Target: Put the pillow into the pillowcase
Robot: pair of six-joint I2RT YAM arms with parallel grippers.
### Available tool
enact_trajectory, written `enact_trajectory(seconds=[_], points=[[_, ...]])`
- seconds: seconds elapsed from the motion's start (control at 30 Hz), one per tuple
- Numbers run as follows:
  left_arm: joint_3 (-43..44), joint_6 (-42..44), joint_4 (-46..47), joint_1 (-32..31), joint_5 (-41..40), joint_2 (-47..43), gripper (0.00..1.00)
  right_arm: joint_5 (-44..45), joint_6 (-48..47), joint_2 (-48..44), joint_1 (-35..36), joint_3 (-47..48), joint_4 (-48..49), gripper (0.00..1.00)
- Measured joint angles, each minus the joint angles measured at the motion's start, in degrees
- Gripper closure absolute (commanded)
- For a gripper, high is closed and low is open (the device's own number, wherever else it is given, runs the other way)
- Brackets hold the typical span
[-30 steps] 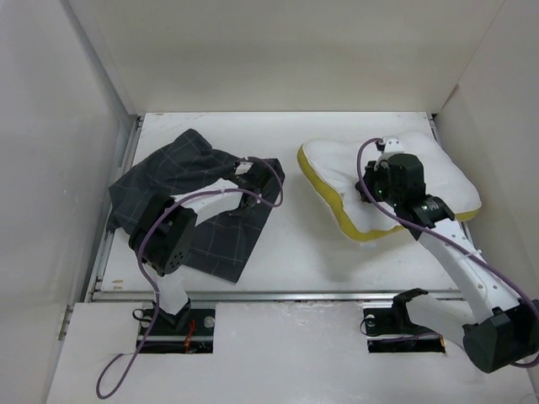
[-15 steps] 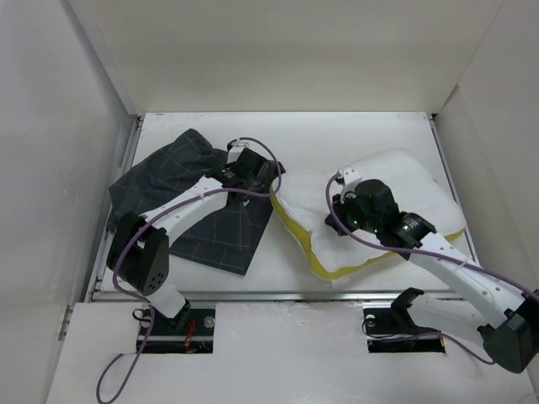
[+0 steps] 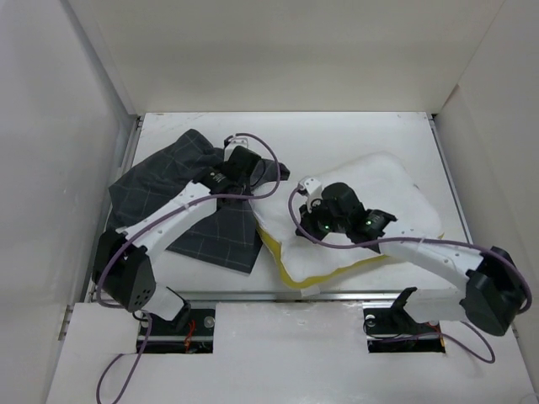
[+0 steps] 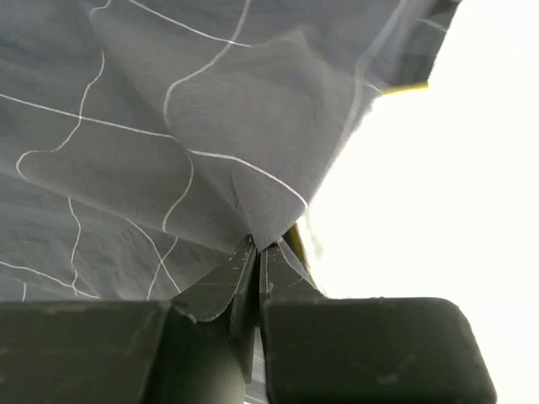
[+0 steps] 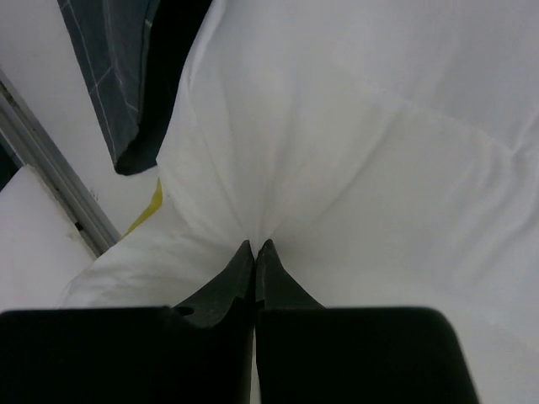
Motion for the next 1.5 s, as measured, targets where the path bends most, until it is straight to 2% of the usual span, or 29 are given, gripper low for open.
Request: enact_trajectory(seconds=[0.23, 0.43, 0.6, 0.8, 1.13, 1.33, 1.37, 1.43, 1.47, 1.5], points=[[-1.90, -0.07, 0.31, -0.55, 2.67, -3.80, 1.00, -0.13, -0.11, 11.47, 0.02, 6.73, 8.72, 1.00], [-4.68, -0.63, 0.79, -0.85, 3.98, -3.80, 1.00, 10.12, 1.99, 14.99, 0.35, 10.69, 17.57, 1.00], [-5.70, -1.07, 1.20, -0.87, 4.42, -5.22, 1.00, 15.65, 2.56, 25.53, 0.72, 17.33, 24.94, 1.00], [-6.01, -1.44, -0.09, -1.11, 5.97, -9.73, 1.00, 19.50, 4.52, 34.18, 0.72, 16.48, 34.86, 1.00], [-7.98, -1.66, -0.85, -1.16, 9.01, -11.91, 1.00, 29.29, 21.29, 36.02, 1.90, 16.15, 42.29, 1.00], [-7.08, -1.81, 0.09, -1.51, 11.96, -8.68, 1.00, 36.87, 28.55, 41.22, 6.73, 20.17, 42.99, 1.00], [-6.54, -1.99, 0.11, -1.53, 12.04, -8.15, 1.00, 37.00, 29.55, 41.62, 7.28, 20.20, 43.30, 0.96], [-5.03, -2.12, 0.02, -1.62, 12.00, -7.28, 1.00, 36.63, 31.04, 41.59, 7.82, 19.98, 43.60, 0.75], [-3.89, -2.10, -0.17, -1.66, 11.61, -6.69, 0.77, 35.82, 31.41, 41.46, 7.80, 19.71, 44.04, 0.66], [-2.80, -1.79, -0.57, -1.68, 10.93, -6.16, 0.62, 34.75, 31.30, 41.03, 7.61, 18.97, 44.44, 0.53]])
